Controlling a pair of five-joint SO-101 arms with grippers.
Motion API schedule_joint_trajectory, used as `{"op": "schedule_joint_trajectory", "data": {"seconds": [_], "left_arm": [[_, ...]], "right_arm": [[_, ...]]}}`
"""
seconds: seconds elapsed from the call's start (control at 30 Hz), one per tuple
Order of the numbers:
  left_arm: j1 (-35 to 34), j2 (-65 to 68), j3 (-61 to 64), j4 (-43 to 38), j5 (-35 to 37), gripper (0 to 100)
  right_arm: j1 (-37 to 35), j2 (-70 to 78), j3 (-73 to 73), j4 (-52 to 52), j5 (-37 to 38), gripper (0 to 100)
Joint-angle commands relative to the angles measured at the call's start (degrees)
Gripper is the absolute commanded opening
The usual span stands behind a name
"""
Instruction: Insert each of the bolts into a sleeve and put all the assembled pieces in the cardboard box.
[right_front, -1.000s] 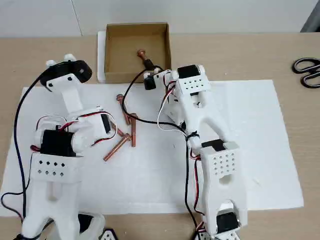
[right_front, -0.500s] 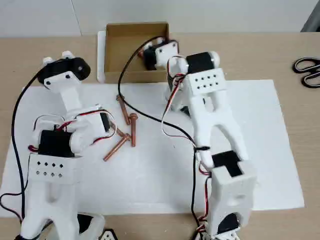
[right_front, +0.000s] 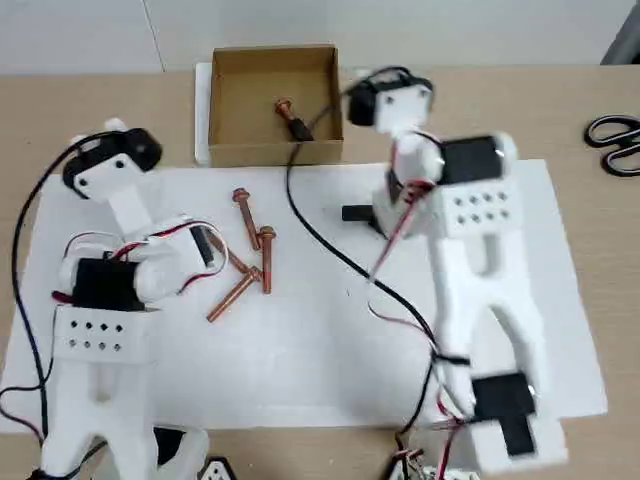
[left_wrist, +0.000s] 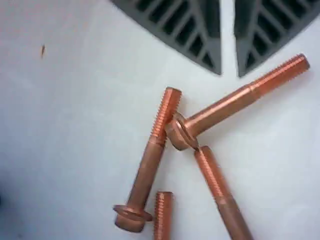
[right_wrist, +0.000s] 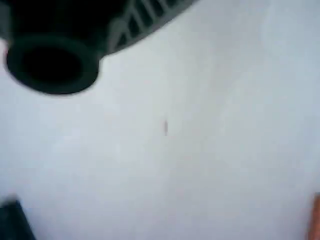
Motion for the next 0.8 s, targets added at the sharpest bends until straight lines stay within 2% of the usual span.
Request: {"op": "schedule_joint_trajectory", "data": {"seconds": [0.0, 0.17, 0.37, 0.5, 0.77], "left_arm": [[-0.35, -0.09, -2.15, 0.44, 0.44, 1], [-0.35, 1.05, -2.15, 0.0, 5.19, 1], [-0.44, 13.01, -5.41, 0.53, 7.65, 1], [-0.09, 21.1, -14.2, 3.69, 8.18, 1], [-0.18, 39.21, -30.81, 12.04, 8.18, 1]], "right_arm": [[3.91, -10.07, 10.02, 0.75, -0.44, 0.3], [7.25, -19.65, 23.82, 0.4, -0.44, 0.3], [9.89, -28.79, 32.18, 0.48, 1.41, 0.4], [13.05, -33.63, 34.81, 0.57, 4.04, 0.4], [16.92, -36.88, 38.24, 0.22, 4.04, 0.4]]}}
